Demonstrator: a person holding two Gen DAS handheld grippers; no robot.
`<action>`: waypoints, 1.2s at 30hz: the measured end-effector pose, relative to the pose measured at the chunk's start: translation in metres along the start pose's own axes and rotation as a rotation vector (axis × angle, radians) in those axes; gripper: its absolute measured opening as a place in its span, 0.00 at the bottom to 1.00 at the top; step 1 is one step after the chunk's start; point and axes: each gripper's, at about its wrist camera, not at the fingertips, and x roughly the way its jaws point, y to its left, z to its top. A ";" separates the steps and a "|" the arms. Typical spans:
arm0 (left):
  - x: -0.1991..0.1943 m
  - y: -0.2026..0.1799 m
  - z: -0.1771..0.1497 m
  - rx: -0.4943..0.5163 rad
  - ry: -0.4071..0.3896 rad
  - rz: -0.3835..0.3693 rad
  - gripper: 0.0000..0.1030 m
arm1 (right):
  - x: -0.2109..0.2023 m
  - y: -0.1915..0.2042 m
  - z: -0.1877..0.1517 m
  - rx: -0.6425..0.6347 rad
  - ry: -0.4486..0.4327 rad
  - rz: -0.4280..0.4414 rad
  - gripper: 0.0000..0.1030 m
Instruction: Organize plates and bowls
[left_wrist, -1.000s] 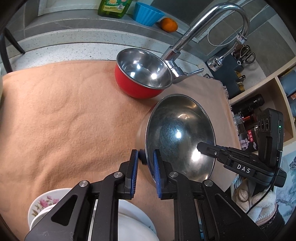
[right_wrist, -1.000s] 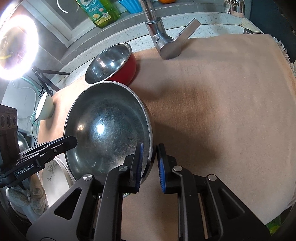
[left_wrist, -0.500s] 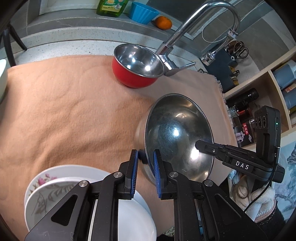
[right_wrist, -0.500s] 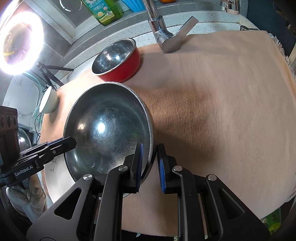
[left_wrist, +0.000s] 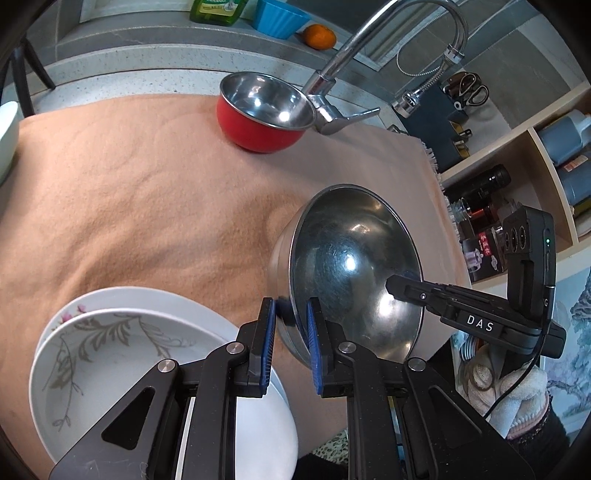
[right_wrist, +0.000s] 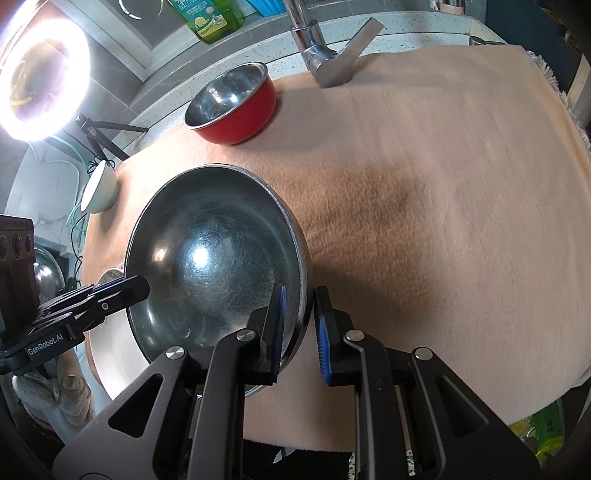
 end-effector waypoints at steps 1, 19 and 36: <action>0.000 0.000 -0.001 -0.002 0.003 -0.001 0.15 | 0.000 -0.001 -0.001 0.002 0.001 0.001 0.16; 0.001 -0.006 -0.019 0.014 0.036 -0.008 0.15 | -0.004 -0.002 -0.018 0.001 0.023 0.000 0.16; 0.007 -0.006 -0.024 0.011 0.055 -0.007 0.14 | 0.000 -0.006 -0.029 0.015 0.044 -0.007 0.16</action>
